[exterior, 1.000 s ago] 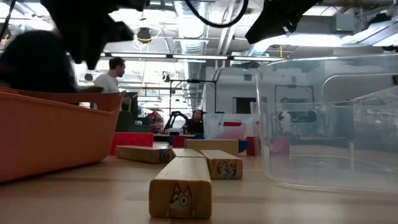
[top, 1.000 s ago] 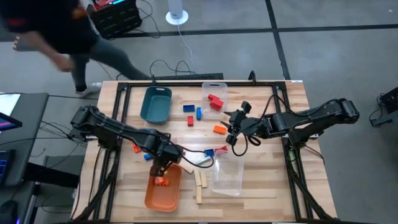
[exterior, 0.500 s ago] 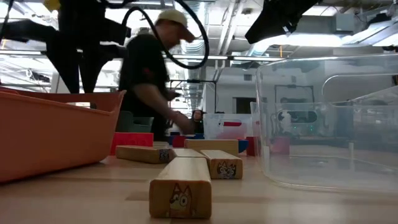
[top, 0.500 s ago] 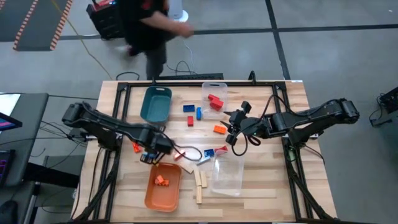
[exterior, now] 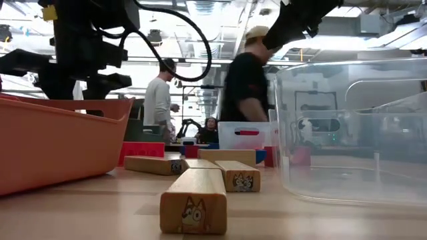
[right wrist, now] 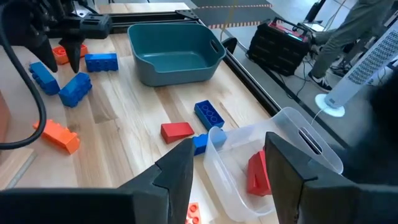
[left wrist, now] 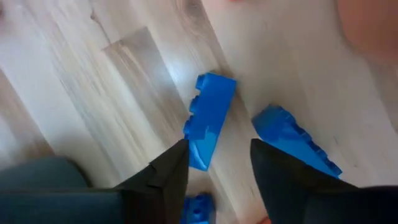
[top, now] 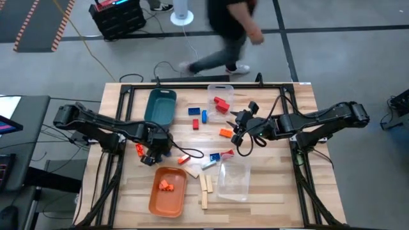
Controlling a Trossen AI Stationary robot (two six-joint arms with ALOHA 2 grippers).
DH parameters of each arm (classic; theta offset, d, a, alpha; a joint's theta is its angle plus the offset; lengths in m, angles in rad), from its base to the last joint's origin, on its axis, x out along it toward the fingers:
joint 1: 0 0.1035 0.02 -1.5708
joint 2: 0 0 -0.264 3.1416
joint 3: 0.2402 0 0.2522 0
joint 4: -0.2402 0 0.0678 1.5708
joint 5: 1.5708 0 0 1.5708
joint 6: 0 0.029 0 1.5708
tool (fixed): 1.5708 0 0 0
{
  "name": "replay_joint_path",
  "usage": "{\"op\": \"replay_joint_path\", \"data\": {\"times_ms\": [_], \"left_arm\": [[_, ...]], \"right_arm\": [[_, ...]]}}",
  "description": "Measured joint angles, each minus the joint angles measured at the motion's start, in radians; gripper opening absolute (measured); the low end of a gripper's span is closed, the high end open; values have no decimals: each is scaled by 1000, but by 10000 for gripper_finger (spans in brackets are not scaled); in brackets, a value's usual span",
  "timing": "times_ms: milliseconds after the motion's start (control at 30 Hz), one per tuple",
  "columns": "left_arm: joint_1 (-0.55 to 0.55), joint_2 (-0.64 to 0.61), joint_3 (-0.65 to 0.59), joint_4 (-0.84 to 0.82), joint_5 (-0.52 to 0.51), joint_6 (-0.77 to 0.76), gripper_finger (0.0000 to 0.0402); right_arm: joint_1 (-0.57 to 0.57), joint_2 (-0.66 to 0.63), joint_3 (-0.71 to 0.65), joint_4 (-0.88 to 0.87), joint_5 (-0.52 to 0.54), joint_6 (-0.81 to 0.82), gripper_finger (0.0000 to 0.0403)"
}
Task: Sort blocks
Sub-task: Put the blue game piece into the bottom transparent bin
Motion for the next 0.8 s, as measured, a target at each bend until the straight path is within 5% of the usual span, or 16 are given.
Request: {"op": "replay_joint_path", "data": {"times_ms": [333,800], "left_arm": [[7,1,-74,116,-29,66,232],[56,1,-162,198,-32,46,165]], "right_arm": [[1,0,0,0,-1,0,175],[1,0,0,2,-1,-1,175]]}}
